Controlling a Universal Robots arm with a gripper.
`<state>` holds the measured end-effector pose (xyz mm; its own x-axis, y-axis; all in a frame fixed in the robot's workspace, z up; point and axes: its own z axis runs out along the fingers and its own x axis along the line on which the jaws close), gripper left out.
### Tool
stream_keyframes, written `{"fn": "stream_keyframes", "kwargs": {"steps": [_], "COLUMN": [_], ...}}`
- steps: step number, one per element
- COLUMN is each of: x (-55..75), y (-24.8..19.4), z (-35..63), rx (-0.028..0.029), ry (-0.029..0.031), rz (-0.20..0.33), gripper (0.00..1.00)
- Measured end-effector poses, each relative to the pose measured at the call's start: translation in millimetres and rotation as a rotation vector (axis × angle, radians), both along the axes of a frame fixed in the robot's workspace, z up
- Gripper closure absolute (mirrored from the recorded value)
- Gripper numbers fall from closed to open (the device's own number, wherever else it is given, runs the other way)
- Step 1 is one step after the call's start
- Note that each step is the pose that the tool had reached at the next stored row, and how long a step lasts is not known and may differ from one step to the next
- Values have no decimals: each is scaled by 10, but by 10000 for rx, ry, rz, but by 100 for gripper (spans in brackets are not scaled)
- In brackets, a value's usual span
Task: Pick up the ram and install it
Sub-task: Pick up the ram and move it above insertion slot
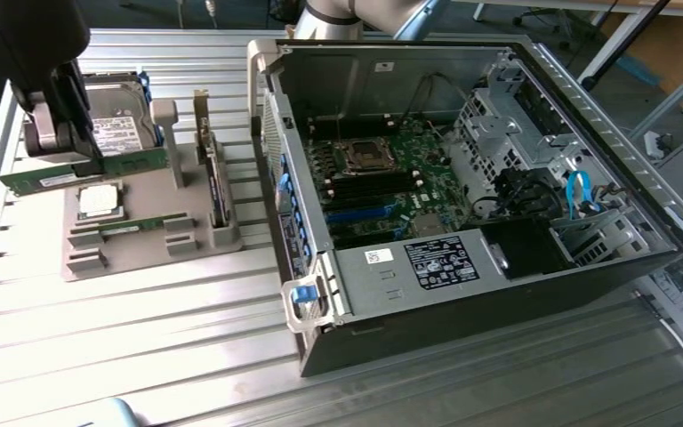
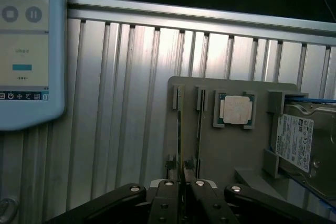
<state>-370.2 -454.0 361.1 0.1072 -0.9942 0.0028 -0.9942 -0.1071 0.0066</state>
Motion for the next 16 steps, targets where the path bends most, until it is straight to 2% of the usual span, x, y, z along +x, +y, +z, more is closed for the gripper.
{"fn": "stream_keyframes", "kwargs": {"steps": [16], "x": [0], "y": [0], "z": [143], "rx": [-1], "ry": [1], "rz": [-1], "gripper": [86]}}
